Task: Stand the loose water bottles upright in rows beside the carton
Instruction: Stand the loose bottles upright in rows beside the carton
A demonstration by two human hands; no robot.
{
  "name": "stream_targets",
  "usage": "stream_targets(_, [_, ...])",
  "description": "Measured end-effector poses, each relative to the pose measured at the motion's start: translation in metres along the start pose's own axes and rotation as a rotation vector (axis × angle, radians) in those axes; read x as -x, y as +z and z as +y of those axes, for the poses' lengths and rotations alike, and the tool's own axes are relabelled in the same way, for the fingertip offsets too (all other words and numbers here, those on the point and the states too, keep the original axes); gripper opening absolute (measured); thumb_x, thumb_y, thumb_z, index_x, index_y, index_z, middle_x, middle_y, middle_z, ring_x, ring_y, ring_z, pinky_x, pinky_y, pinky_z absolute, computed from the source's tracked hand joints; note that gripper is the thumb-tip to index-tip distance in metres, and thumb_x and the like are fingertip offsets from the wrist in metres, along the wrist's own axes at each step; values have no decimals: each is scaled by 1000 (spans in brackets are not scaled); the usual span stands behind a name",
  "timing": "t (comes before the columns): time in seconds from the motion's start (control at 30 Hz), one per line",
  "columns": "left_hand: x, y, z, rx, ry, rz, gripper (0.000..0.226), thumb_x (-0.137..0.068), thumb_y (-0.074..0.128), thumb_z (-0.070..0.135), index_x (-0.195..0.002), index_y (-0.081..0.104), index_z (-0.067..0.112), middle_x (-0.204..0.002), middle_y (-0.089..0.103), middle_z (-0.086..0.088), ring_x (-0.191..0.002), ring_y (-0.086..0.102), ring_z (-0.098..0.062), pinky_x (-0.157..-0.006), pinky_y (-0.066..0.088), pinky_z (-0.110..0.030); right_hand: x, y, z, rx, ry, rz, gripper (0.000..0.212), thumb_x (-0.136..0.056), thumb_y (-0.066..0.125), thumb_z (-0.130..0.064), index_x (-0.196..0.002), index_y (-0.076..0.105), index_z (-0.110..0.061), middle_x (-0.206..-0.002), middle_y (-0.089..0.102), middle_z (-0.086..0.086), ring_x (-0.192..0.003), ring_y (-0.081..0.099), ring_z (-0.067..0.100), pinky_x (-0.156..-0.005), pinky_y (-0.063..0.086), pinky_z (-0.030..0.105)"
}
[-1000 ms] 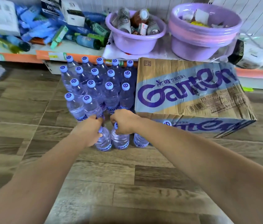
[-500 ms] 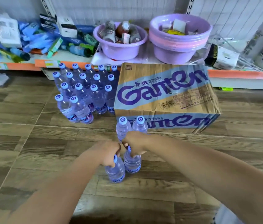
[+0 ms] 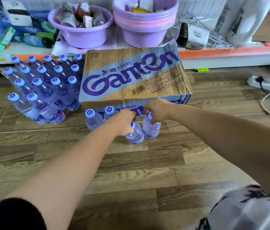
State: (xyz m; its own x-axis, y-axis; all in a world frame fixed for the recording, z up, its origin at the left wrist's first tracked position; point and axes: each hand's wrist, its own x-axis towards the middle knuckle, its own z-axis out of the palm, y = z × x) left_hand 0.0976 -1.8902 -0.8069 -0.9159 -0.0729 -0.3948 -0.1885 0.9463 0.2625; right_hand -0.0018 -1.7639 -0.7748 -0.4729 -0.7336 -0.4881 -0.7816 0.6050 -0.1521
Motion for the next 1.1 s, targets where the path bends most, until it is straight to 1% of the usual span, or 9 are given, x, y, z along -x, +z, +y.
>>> stream_targets(0.17, [-27, -5, 5, -40, -2, 95, 32, -79, 62, 15, -109, 57, 4, -106, 47, -13, -99, 56, -36, -81, 49, -42, -1, 1, 20, -97, 64, 98, 41, -83, 68, -21, -121, 57, -10, -123, 59, 10, -111, 56, 27, -71, 36, 26])
stream_targets(0.37, [-53, -3, -7, -138, -17, 135, 17, -79, 64, 17, -92, 63, 6, -90, 40, -8, -94, 58, -36, -84, 51, -42, -18, 16, 22, -144, 119, 162, 42, -84, 64, -19, -124, 56, -9, -124, 57, 12, -110, 57, 29, -71, 39, 27])
stream_targets(0.5, [-57, -4, -17, -118, -5, 143, 27, -81, 62, 18, -105, 65, 7, -106, 51, -16, -99, 57, -35, -89, 49, -43, -33, 23, 13, -164, 143, 217, 40, -83, 63, -17, -120, 57, -5, -122, 56, 15, -104, 59, 33, -75, 47, 31])
stream_targets(0.67, [-54, -3, -21, -106, 1, 144, 19, -83, 59, 17, -99, 59, 8, -90, 39, -7, -91, 57, -35, -76, 49, -40, -39, 26, 10, -149, 175, 233, 39, -87, 58, -11, -125, 49, -4, -132, 43, 19, -105, 57, 37, -74, 43, 33])
stream_targets(0.77, [-47, -5, -19, -158, -15, 136, 9, -86, 55, 15, -92, 51, 10, -91, 44, -9, -85, 57, -35, -72, 49, -41, -36, 24, 8, -124, 174, 195, 39, -91, 56, -9, -128, 46, -4, -133, 40, 18, -105, 57, 37, -77, 47, 37])
stream_targets(0.83, [-41, -8, -16, -199, -7, 125, 18, -89, 54, 18, -105, 52, 10, -103, 53, -12, -95, 58, -36, -77, 50, -42, -33, 20, 7, -80, 162, 172, 42, -91, 58, -12, -129, 44, -4, -131, 40, 17, -107, 56, 37, -78, 47, 39])
stream_targets(0.9, [-32, -13, -15, -234, 10, 121, 36, -91, 55, 26, -123, 46, 12, -117, 57, -12, -111, 54, -33, -83, 49, -41, -28, 15, 5, -11, 159, 169, 48, -89, 62, -25, -129, 42, -8, -128, 43, 14, -108, 57, 36, -77, 47, 39])
stream_targets(1.0, [-17, -22, -27, -275, 133, 275, 38, -94, 48, 30, -127, 45, 11, -118, 60, -8, -117, 51, -28, -89, 45, -40, -28, -1, -12, 115, 165, 245, 49, -89, 57, -42, -125, 43, -12, -127, 48, 9, -110, 58, 33, -74, 44, 38])
stream_targets(1.1, [3, -36, -60, -292, 294, 521, 32, -86, 43, 26, -103, 65, 8, -87, 71, -5, -87, 68, -26, -78, 52, -31, -46, -21, -39, 72, 136, 347, 47, -92, 55, -37, -128, 41, -10, -132, 48, 11, -122, 50, 33, -88, 45, 43])
